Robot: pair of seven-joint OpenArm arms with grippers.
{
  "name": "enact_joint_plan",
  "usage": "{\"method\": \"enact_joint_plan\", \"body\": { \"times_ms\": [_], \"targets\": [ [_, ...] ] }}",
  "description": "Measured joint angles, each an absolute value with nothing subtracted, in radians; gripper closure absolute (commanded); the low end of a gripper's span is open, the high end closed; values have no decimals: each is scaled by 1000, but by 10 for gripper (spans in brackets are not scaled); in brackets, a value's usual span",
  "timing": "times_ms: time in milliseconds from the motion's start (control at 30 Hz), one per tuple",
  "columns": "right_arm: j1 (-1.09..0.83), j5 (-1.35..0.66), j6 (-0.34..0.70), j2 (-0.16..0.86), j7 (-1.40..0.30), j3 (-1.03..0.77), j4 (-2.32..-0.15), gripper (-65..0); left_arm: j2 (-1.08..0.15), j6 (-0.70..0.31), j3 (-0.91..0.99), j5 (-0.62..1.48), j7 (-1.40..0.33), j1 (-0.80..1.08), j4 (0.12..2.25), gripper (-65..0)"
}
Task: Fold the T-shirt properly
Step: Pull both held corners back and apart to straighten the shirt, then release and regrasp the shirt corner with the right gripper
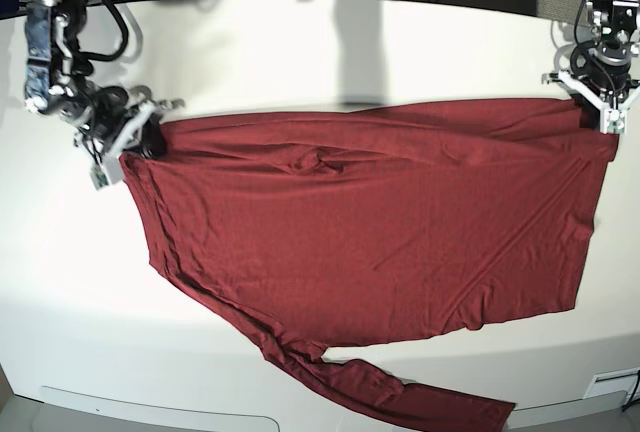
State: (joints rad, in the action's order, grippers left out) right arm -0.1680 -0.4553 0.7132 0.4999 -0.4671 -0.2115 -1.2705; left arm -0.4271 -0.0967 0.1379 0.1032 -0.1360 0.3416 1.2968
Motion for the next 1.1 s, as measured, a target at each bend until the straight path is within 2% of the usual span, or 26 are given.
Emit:
{"method": "enact_joint_plan", "body": {
  "times_ms": [533, 767, 833, 1000, 1100],
  "targets": [
    [-445, -608, 720, 529, -437, -480, -1277, 0, -430, -78, 143, 93, -147, 625, 1495, 0],
    [-509, -607, 720, 532, -427, -536, -1276, 0, -430, -76, 143, 86, -190, 662, 1543, 0],
    [-520, -662, 715, 532, -439, -546, -1277, 0, -430, -76, 143, 86, -201, 662, 1551, 0],
    [-532, -723, 686, 527, -551, -563, -1415, 0, -429, -78, 143, 86, -217, 663, 1565, 0],
    [-514, -734, 694, 524, -535, -552, -1546, 0, -429, -78, 142, 86, -216, 663, 1565, 0]
  ]
}}
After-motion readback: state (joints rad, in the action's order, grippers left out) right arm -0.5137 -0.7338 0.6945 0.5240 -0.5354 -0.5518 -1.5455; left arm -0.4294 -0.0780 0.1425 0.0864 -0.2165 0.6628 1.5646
